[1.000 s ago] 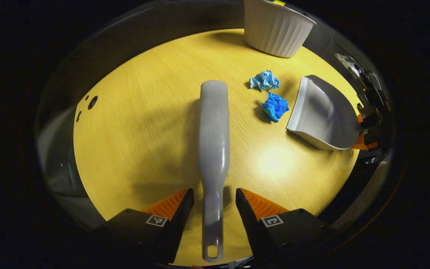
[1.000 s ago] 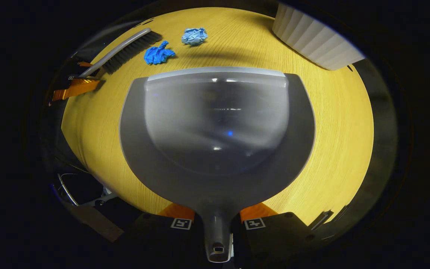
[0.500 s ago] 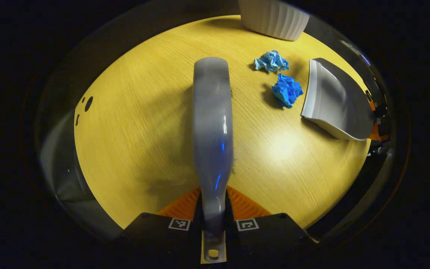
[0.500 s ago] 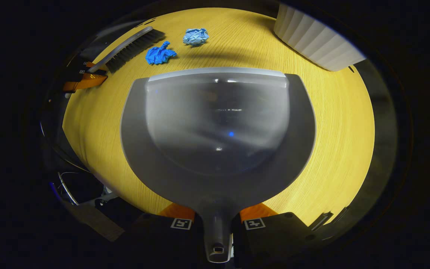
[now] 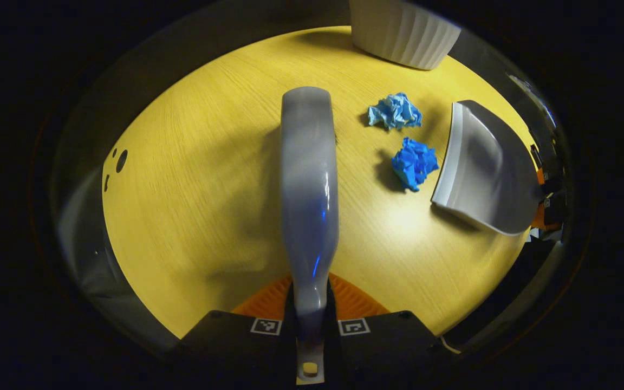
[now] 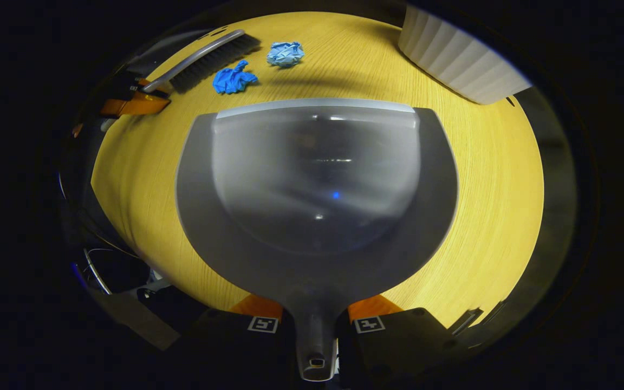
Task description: Pick up the small broom and dustpan from the desktop, sweep the trash into the dustpan with the broom, and then empty the trash into the garbage bin.
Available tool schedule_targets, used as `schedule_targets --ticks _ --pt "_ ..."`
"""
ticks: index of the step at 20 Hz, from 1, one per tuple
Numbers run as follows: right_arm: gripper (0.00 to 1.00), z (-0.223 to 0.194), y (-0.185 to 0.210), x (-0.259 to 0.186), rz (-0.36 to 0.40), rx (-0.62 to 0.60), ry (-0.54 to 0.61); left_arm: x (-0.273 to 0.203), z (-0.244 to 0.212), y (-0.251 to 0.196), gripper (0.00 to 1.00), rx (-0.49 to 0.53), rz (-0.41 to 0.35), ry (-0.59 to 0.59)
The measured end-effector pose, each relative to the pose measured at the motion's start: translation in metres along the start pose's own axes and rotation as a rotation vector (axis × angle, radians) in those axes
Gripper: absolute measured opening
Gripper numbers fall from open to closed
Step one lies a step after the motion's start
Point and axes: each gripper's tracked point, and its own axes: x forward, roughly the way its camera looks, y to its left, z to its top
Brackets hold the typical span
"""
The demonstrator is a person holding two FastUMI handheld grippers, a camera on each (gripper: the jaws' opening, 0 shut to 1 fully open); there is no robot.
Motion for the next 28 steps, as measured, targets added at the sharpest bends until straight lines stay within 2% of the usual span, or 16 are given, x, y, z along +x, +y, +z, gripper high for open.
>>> schedule_targets --ticks 2,5,6,7,8,9,10,16,17,19,20,22,25,27,28 --pt "0.36 -0.001 0.000 0.000 0.004 -0.017 0.006 0.002 0.009 -0.008 0.23 0.032 0.001 0.014" --pt "0.36 -0.003 0.001 -0.001 0.013 -0.111 0.014 0.003 0.019 -0.027 0.23 0.067 -0.026 0.012" --pt "0.41 -0.002 0.002 -0.001 0.013 -0.130 0.015 0.003 0.020 -0.032 0.23 0.079 -0.039 0.012" --pt "0.36 0.000 0.002 -0.001 0.010 -0.125 0.019 0.002 0.023 -0.040 0.23 0.093 -0.055 0.010" --pt "0.41 -0.001 0.002 -0.001 0.010 -0.123 0.018 0.000 0.024 -0.046 0.23 0.109 -0.075 0.008" --pt "0.41 0.000 0.002 -0.001 0.010 -0.125 0.016 -0.002 0.028 -0.054 0.23 0.131 -0.092 0.005" --pt "0.36 -0.001 0.001 -0.001 0.011 -0.125 0.015 -0.003 0.027 -0.057 0.23 0.155 -0.109 0.004" --pt "0.36 0.000 0.001 -0.001 0.014 -0.129 0.012 -0.007 0.027 -0.093 0.23 0.289 -0.217 -0.020" --pt "0.30 0.000 0.001 -0.001 0.015 -0.130 0.011 -0.008 0.026 -0.096 0.23 0.312 -0.238 -0.019" --pt "0.30 0.002 0.002 -0.001 0.016 -0.131 0.010 -0.012 0.023 -0.097 0.23 0.336 -0.267 -0.018" --pt "0.36 0.001 0.002 -0.001 0.017 -0.131 0.009 -0.014 0.020 -0.097 0.23 0.334 -0.276 -0.010" --pt "0.36 0.002 0.002 -0.001 0.017 -0.130 0.009 -0.019 0.012 -0.090 0.27 0.329 -0.284 0.010" --pt "0.36 0.001 0.001 0.000 0.015 -0.129 0.009 -0.029 0.007 -0.069 0.23 0.307 -0.270 -0.001" --pt "0.36 0.002 0.001 -0.001 0.011 -0.126 0.009 -0.026 0.026 -0.055 0.23 0.257 -0.228 -0.044" --pt "0.36 0.003 0.002 -0.001 0.010 -0.126 0.009 -0.022 0.042 -0.047 0.27 0.243 -0.203 -0.067"
